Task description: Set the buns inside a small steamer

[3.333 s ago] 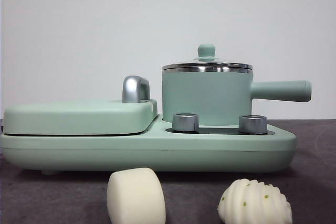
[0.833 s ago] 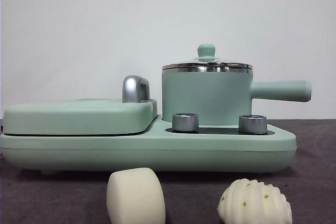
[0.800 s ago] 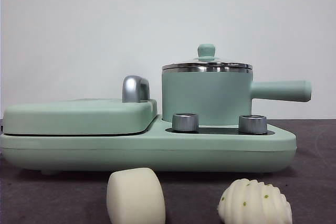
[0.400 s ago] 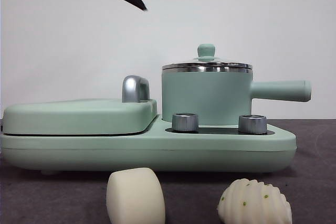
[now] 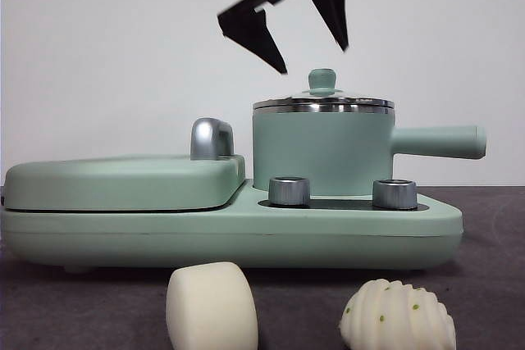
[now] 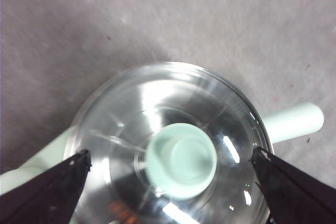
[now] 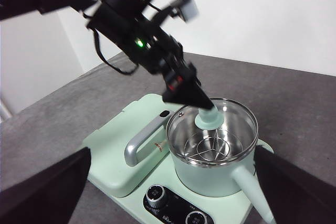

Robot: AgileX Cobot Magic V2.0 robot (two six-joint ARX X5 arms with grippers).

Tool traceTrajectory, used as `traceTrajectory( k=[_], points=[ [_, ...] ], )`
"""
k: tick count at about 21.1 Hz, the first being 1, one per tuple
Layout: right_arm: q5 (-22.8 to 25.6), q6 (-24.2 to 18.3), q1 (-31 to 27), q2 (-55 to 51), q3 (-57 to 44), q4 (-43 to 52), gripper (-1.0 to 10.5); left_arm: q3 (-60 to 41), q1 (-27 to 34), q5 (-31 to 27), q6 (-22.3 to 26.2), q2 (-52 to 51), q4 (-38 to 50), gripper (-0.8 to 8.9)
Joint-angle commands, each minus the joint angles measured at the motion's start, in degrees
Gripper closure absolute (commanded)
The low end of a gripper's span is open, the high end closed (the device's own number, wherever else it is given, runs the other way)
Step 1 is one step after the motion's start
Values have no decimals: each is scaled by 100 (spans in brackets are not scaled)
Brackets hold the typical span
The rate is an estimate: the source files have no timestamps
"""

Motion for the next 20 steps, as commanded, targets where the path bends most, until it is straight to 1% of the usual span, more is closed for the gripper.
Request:
traceTrajectory(
  k=[1, 3, 10, 12, 13, 15, 20],
  points=[
    [-20, 2, 15, 22, 90, 42, 452, 188, -120, -50, 109, 184, 140, 316],
    [-20, 4, 15, 22, 90, 42, 452, 188, -181, -160, 116, 251, 133, 317],
    [-20, 4, 15, 22, 90, 39, 452, 188, -240, -166, 162, 323, -42, 323],
    [-20, 4, 15, 22, 90, 35, 452, 188, -240, -275, 166, 345, 26, 324],
    [-20, 4, 15, 22, 90, 33, 452, 188, -240, -289, 219, 348, 42, 332],
    [-20, 4, 15, 22, 90, -7, 452, 188, -251, -289, 321, 348, 31, 395],
    [-20, 4, 15, 22, 90, -66, 452, 188, -299, -286, 367, 356, -4, 408]
  ],
)
